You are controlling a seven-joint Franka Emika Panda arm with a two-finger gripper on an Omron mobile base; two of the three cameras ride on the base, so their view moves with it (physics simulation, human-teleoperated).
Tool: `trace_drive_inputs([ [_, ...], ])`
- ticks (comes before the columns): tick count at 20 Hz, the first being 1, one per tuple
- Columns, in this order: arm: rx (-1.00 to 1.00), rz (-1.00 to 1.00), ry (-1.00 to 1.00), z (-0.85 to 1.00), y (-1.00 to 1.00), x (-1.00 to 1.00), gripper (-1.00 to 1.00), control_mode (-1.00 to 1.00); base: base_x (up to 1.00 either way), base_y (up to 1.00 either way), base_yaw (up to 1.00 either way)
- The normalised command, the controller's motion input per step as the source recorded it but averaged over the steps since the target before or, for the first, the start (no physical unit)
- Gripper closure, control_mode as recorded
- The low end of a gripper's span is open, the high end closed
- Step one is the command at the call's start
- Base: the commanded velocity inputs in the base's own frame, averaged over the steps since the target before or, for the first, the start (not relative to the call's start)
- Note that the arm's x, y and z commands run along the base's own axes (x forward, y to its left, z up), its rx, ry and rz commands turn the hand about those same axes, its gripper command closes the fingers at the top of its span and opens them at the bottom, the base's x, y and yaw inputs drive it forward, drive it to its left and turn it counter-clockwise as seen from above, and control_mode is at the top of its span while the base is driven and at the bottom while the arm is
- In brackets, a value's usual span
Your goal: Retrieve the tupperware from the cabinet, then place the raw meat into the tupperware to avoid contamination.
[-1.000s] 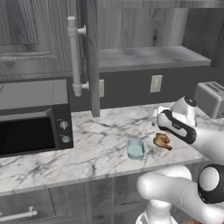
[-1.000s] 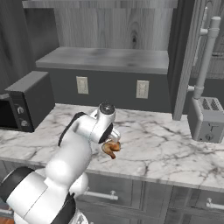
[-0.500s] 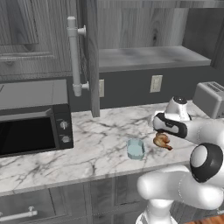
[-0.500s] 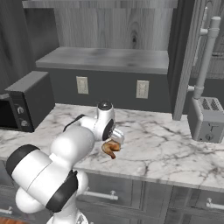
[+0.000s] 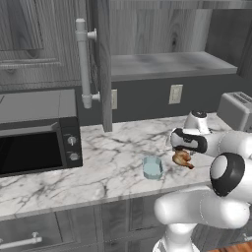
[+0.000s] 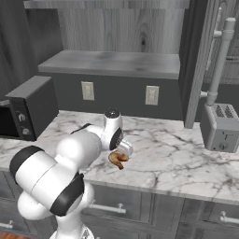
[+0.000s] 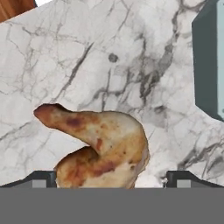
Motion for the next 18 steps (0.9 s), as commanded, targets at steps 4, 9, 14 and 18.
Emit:
trace_drive_inputs([
  [4,0.0,0.0,0.15,-0.12,0.0,-0.09,-1.0,-1.0,0.0,0.0,0.0],
  [9,0.02,0.0,0.11,-0.01,-0.01,-0.12,-1.0,-1.0,0.0,0.0,0.0],
  [14,0.04,0.0,0.11,0.0,-0.02,-0.22,-1.0,-1.0,0.0,0.0,0.0],
  [18,0.03,0.0,0.13,0.0,-0.06,-0.26,-1.0,-1.0,0.0,0.0,0.0],
])
